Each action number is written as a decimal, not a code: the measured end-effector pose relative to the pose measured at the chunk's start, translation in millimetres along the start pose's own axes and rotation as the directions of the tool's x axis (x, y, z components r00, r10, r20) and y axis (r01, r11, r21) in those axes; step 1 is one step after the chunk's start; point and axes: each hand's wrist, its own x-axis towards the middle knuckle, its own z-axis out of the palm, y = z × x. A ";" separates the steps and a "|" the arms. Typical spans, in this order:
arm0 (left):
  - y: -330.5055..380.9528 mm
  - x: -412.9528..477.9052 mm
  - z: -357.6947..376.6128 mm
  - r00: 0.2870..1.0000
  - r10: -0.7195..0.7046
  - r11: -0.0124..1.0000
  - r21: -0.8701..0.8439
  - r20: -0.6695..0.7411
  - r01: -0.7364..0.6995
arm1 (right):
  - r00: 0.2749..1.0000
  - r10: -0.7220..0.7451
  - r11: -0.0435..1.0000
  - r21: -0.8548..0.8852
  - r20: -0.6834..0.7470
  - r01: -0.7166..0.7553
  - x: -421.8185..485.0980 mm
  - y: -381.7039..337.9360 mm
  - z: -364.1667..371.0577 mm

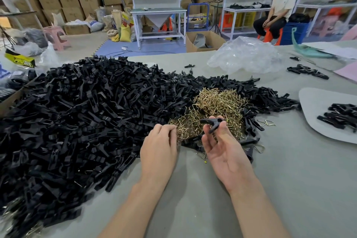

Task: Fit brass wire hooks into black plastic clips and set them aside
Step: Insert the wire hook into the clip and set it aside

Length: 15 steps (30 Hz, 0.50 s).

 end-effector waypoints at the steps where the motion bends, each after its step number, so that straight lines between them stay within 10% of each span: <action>1: -0.3 0.0 -1.2 1.000 -0.018 0.999 -0.052 -0.016 0.017 | 1.000 0.004 1.000 -0.004 0.000 -0.004 0.0 -0.1 -0.2; 15: -7.1 -2.7 -6.6 0.996 -0.082 0.986 -0.143 0.028 0.086 | 0.998 0.044 0.990 -0.135 0.041 -0.038 -3.2 2.3 6.0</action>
